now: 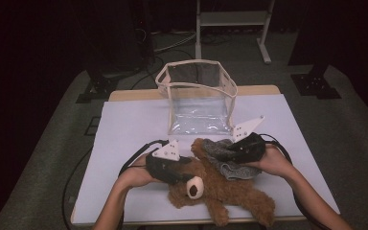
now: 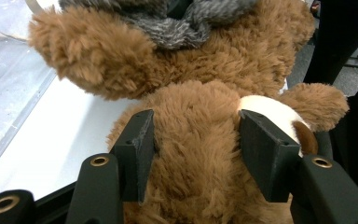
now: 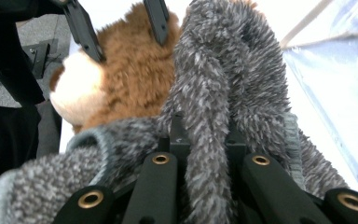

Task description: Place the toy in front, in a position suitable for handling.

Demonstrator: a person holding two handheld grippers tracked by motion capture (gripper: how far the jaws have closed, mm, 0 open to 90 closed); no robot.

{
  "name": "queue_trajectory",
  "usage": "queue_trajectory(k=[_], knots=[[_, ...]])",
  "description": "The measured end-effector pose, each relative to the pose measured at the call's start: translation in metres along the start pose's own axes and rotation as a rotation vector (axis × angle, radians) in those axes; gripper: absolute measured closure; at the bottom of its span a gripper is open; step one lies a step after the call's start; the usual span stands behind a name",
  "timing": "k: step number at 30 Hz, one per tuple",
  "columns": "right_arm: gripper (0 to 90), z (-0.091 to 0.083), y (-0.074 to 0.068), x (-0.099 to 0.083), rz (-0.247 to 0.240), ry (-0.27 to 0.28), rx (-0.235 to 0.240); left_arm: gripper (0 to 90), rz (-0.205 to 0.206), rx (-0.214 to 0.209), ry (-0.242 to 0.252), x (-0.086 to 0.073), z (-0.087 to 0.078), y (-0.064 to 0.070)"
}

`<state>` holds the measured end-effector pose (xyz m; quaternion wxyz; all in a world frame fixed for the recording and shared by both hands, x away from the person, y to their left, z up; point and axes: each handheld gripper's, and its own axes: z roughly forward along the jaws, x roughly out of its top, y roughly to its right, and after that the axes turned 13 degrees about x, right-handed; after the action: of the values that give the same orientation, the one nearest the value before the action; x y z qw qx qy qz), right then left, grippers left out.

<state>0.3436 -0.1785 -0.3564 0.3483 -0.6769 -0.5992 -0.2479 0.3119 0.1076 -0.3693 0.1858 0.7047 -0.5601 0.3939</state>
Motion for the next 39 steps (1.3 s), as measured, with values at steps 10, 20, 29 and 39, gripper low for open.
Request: queue_trajectory(k=[10,20,29,39], knots=[[79.7,-0.003,-0.001,-0.006,0.008,0.011,-0.001,45.6,-0.009,0.004,0.002,-0.001,0.001,-0.001],[79.7,0.021,-0.022,0.021,-0.094,-0.039,0.048,45.2,-0.026,0.016,-0.004,0.000,0.004,-0.003],[79.8,0.011,-0.013,0.003,-0.036,-0.039,0.011,45.0,-0.033,0.022,0.005,-0.001,0.004,-0.005],[79.7,0.022,-0.023,0.016,-0.083,-0.058,0.030,44.6,-0.036,0.030,-0.004,-0.001,0.006,-0.009]])
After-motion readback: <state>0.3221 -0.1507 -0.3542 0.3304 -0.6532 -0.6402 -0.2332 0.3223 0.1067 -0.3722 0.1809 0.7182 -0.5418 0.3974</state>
